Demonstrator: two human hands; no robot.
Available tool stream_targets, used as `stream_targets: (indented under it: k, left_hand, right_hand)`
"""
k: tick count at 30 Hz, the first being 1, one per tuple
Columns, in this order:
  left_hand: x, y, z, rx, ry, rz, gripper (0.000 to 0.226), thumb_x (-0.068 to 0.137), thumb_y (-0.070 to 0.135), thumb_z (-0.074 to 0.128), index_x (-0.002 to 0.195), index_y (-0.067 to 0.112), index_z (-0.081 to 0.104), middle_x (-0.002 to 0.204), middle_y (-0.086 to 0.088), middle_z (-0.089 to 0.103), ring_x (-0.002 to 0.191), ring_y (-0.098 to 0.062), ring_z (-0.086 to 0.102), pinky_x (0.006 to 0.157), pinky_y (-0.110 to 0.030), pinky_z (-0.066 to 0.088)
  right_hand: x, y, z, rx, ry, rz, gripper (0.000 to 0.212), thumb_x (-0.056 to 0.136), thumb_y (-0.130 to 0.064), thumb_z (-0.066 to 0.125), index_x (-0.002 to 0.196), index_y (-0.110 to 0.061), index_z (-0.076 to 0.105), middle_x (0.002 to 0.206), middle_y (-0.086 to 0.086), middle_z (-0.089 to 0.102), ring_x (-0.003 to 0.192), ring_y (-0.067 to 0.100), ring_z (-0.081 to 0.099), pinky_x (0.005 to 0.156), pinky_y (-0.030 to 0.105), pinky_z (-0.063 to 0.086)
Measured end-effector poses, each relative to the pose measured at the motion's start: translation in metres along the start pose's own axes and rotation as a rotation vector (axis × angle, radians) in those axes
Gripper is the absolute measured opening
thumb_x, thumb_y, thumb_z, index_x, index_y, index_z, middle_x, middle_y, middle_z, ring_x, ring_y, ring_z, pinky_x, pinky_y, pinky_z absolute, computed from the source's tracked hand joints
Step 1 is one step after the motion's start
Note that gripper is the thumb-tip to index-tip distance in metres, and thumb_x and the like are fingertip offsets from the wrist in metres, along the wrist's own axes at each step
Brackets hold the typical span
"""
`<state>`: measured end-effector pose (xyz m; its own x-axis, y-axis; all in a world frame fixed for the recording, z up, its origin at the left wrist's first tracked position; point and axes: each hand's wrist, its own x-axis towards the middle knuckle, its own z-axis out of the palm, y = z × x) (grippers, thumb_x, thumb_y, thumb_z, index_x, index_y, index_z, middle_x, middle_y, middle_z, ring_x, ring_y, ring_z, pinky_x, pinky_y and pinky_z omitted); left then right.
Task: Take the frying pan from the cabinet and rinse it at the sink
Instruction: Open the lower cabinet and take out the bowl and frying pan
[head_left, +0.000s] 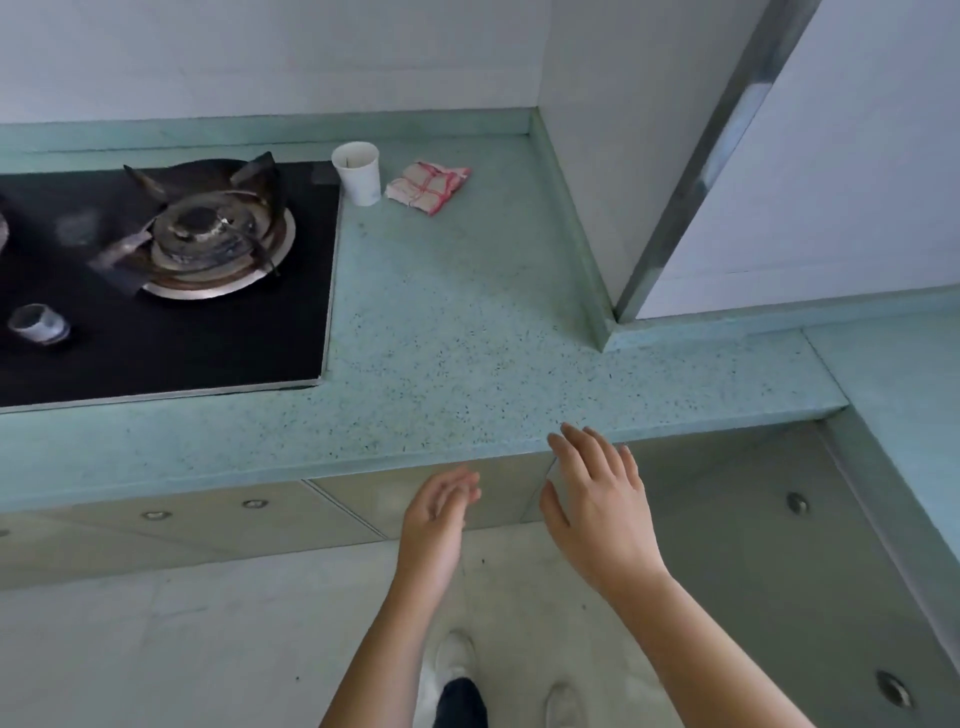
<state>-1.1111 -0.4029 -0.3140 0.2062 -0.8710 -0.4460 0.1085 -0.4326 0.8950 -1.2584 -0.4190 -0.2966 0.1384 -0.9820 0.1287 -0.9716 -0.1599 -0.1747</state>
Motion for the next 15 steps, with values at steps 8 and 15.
stream_targets:
  k: [8,15]
  left_hand:
    - [0.032,-0.057,0.043,-0.310,0.121,-0.137,0.014,0.091,0.015,0.054,0.101,0.021,0.062,0.106,0.001,0.069,0.100,-0.011,0.064,0.079,-0.027,0.046]
    - [0.065,-0.097,0.072,-0.608,0.095,-0.164,0.027,0.096,0.012,0.041,0.122,0.013,0.048,0.110,-0.004,0.063,0.102,-0.016,0.061,0.095,-0.036,0.040]
  right_hand:
    - [-0.005,0.045,0.061,0.053,-0.029,-0.089,0.045,0.074,-0.025,0.041,0.106,-0.006,0.067,0.113,0.010,0.069,0.104,0.029,0.066,0.085,0.051,0.051]
    - [-0.006,0.069,0.106,0.090,0.038,-0.115,0.043,0.076,-0.024,0.043,0.107,-0.005,0.066,0.113,0.011,0.068,0.107,0.030,0.064,0.086,0.051,0.051]
